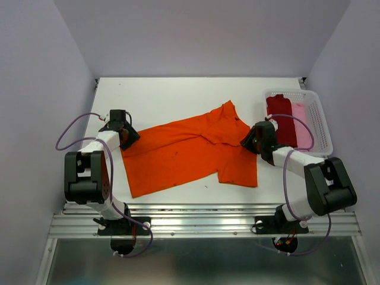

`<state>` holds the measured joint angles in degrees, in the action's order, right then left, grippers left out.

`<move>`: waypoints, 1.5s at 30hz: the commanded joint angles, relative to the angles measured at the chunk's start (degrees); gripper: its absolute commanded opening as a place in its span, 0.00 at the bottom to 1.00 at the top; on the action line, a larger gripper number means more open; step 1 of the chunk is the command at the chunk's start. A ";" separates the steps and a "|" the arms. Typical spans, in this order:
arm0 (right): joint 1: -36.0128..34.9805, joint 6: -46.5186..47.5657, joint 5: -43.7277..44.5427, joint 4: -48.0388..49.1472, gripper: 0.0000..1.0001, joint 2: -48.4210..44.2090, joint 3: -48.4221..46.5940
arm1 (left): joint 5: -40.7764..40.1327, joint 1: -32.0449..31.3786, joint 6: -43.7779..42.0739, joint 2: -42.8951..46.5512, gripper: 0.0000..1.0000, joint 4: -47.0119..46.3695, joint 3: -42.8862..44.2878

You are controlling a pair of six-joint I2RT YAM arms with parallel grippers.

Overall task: Roll the t-shirts
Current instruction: Fold the T-shirt at the center of the board.

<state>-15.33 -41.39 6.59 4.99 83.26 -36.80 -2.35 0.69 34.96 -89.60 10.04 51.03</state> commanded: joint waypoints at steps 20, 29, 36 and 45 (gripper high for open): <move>0.39 12.12 -5.81 -8.86 0.03 24.21 -34.38 | -8.46 -7.90 1.69 0.84 0.40 1.12 -0.23; 0.39 9.48 3.25 -9.48 0.02 33.45 -40.10 | -6.70 -7.98 0.55 -8.92 0.40 0.24 5.13; 1.00 8.87 8.70 -11.32 0.02 40.39 -46.78 | -6.35 -7.90 -1.12 -15.42 0.40 1.82 15.32; 1.53 10.89 3.35 -14.14 0.12 37.60 -52.24 | -11.44 -7.81 -4.29 -13.68 0.45 9.02 27.72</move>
<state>-14.22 -31.94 11.51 -6.13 124.90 -88.07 -10.11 -7.29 32.75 -108.51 15.38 74.35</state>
